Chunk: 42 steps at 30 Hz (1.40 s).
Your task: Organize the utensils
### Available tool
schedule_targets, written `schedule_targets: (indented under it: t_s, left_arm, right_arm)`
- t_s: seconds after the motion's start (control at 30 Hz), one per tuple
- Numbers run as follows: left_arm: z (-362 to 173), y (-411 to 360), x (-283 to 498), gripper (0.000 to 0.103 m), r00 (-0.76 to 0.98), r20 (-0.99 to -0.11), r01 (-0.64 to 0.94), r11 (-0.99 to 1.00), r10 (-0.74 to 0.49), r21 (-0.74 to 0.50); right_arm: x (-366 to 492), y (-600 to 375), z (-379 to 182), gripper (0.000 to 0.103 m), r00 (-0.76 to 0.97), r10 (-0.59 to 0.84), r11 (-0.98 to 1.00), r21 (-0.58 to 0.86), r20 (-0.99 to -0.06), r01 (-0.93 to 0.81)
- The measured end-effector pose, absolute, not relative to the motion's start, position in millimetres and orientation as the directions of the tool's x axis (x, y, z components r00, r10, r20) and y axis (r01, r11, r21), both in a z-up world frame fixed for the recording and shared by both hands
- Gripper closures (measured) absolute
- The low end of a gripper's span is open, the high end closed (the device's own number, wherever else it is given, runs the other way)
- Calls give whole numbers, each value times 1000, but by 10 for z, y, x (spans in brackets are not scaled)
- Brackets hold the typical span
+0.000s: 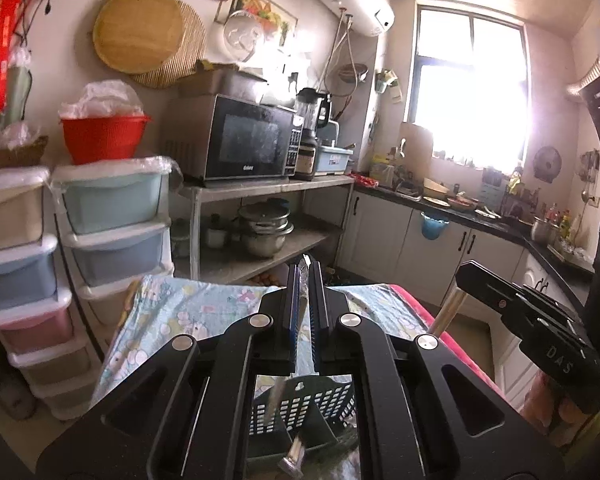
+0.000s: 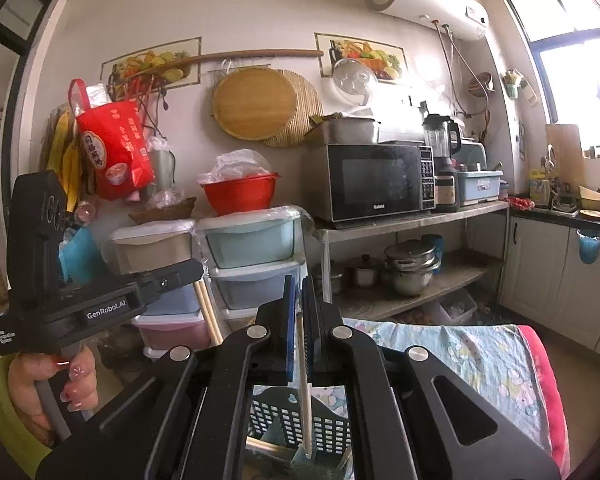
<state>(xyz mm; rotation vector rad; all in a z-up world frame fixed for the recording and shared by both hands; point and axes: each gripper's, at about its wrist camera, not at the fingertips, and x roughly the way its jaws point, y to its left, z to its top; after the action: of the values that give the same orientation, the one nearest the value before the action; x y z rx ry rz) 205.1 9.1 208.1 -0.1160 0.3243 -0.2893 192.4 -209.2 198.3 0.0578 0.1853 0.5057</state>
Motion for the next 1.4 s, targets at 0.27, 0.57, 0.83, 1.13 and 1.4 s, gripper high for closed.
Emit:
schedule_targets:
  t_s: [0.27,0.57,0.83,1.13,1.4]
  left_arm:
    - [1878,176,2213,100,893,-340,241,951,-295,-193]
    - [1610,207,2321,100,868,-399,229,951,-297,-208]
    - [1390,229,2371,100,846,-443,217,950,-298,-225]
    - [1245,311,2384,82,835,-467,189,948,-292,-255]
    - [1210,383,2308,47,844,-465,159,953,-267,-258]
  right_arm:
    - [2130,-2092,1807,99,857,471,882,130,-210,-453]
    - [2257,-2077,1611,99,848,457,889,145,-268,-434]
    - [2307,-2095,1434,99,834,453,892,171,-314,-420]
    - [2303,-2153,1308,76,821,449,894,191,-353,-407]
    - [2237,-2239,1232,63,822,437,899,201,-366,-388]
